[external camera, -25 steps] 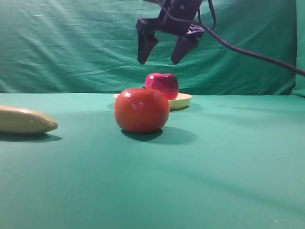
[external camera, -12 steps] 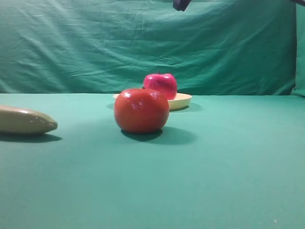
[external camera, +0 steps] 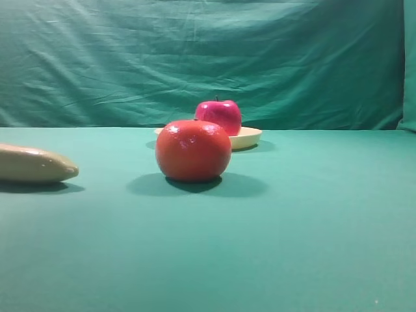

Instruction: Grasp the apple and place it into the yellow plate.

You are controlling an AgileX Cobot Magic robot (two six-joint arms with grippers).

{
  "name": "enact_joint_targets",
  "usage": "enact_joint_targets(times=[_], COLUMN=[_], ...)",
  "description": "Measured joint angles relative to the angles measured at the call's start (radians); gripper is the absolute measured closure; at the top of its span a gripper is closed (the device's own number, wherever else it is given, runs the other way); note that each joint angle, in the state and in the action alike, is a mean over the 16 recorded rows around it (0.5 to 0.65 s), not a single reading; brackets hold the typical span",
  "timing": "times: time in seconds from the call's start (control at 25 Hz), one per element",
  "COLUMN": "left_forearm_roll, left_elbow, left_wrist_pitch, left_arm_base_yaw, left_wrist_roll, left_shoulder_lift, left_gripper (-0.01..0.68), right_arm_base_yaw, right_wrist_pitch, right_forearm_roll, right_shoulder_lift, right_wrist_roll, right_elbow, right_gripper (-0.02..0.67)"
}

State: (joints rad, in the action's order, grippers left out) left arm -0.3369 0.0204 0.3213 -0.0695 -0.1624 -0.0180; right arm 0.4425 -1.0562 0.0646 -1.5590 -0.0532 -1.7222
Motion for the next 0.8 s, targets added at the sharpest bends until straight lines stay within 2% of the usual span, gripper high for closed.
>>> enact_joint_targets(times=[0.44, 0.8], left_forearm_roll=[0.000, 0.000], left_elbow=[0.000, 0.000], left_wrist_pitch=[0.000, 0.000], left_arm_base_yaw=[0.000, 0.000], left_wrist_roll=[0.000, 0.000], left_shoulder_lift=[0.000, 0.000], left_gripper=[0.516, 0.516], right_arm_base_yaw=[0.000, 0.000], right_wrist_pitch=[0.220, 0.243], right_forearm_roll=[0.000, -0.003], right_shoulder_lift=[0.462, 0.743], right_wrist_roll=[0.000, -0.003], right_elbow=[0.549, 0.799], right_gripper=[0.649, 0.649])
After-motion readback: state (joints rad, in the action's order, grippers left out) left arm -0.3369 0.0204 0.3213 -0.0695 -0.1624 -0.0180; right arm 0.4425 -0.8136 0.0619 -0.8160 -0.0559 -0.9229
